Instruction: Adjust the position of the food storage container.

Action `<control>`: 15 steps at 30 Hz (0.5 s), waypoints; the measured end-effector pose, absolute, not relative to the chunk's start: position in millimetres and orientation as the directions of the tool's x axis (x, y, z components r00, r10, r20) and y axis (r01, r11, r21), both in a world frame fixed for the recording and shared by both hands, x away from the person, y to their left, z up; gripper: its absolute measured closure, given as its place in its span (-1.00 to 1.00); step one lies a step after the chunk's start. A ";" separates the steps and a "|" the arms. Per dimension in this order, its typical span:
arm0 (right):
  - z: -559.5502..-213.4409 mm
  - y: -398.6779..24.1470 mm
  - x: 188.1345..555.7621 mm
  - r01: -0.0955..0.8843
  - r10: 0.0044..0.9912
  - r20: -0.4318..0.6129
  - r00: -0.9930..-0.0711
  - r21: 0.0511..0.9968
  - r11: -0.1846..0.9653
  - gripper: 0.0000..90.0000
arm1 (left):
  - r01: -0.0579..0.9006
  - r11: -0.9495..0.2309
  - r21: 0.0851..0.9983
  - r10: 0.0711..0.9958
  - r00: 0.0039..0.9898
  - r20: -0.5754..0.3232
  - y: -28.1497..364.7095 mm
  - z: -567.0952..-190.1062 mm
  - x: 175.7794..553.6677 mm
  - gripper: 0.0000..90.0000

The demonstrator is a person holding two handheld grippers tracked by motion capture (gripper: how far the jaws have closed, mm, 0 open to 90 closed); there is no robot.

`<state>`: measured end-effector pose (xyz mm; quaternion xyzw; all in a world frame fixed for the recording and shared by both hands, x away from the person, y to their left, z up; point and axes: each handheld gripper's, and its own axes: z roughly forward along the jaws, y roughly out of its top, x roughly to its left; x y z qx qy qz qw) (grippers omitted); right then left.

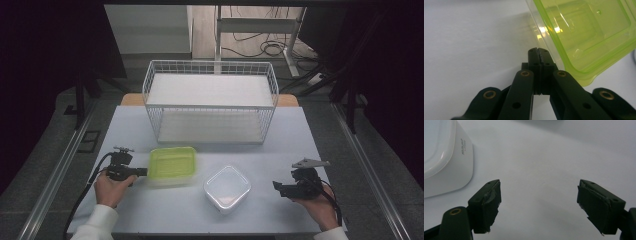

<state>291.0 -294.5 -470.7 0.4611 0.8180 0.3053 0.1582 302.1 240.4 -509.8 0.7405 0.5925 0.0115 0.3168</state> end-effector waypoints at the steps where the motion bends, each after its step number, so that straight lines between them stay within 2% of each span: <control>1: -470.7 -294.5 291.0 0.658 0.851 0.023 -0.525 0.645 0.388 -0.57 | 0.870 -0.098 0.483 0.884 0.299 -0.360 237.6 -509.8 302.8 0.99; 15: -471.3 -295.5 290.9 0.659 0.848 0.023 -0.529 0.640 0.394 -0.57 | 0.861 -0.124 0.493 0.852 0.347 -0.393 207.7 -507.8 314.8 0.99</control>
